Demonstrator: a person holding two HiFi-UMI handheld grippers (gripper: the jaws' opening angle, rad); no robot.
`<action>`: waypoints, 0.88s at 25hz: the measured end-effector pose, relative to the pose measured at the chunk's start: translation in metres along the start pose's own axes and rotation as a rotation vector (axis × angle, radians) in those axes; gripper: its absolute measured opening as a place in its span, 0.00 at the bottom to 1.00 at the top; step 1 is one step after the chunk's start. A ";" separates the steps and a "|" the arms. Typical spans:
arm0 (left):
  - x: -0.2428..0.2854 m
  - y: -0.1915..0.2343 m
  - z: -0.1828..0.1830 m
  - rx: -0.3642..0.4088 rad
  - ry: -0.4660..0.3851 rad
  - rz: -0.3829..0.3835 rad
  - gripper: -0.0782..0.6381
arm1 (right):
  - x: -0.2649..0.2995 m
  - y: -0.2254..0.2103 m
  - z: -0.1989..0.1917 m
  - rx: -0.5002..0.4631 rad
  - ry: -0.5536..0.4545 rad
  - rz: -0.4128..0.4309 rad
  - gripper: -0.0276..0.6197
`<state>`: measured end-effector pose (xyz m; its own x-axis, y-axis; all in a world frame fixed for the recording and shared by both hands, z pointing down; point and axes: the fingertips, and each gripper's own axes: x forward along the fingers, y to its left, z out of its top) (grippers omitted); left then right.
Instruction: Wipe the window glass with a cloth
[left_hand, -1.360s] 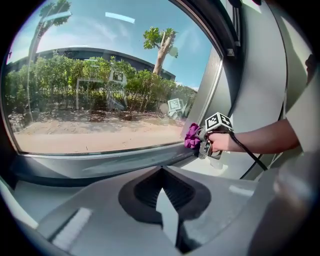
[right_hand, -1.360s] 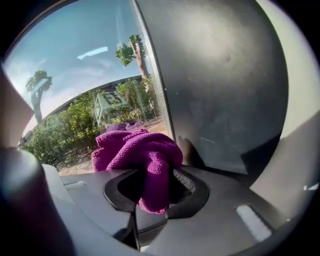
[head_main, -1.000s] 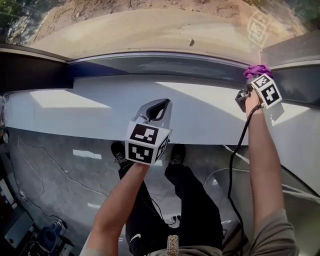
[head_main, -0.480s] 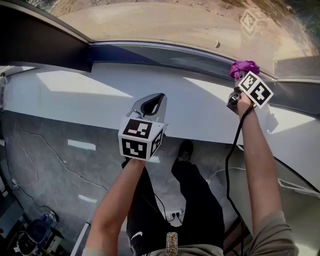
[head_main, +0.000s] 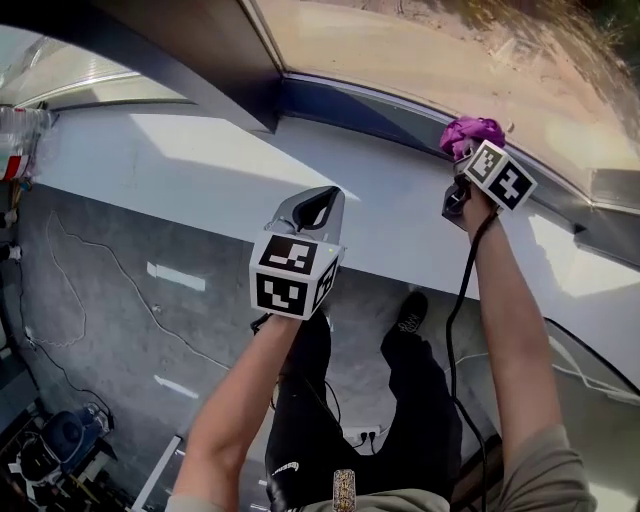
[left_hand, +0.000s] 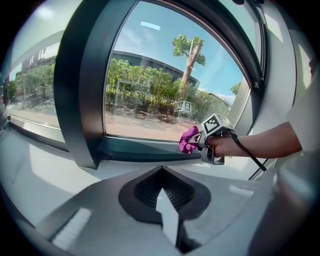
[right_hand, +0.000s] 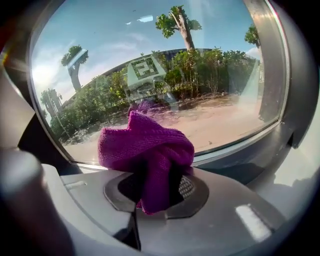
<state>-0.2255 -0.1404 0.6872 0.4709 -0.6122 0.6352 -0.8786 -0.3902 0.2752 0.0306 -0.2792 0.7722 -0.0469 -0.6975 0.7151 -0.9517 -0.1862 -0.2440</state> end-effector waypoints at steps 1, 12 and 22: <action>-0.005 0.010 0.001 0.000 0.003 0.005 0.11 | 0.002 0.017 -0.003 0.001 0.004 0.009 0.23; -0.041 0.092 -0.001 -0.025 0.008 0.017 0.11 | 0.028 0.163 -0.032 -0.004 0.039 0.085 0.23; -0.076 0.143 -0.014 -0.080 0.012 0.033 0.11 | 0.049 0.273 -0.055 -0.075 0.094 0.170 0.23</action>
<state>-0.3884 -0.1396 0.6885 0.4407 -0.6158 0.6532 -0.8976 -0.3129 0.3105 -0.2485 -0.3265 0.7764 -0.2336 -0.6459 0.7268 -0.9474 -0.0170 -0.3197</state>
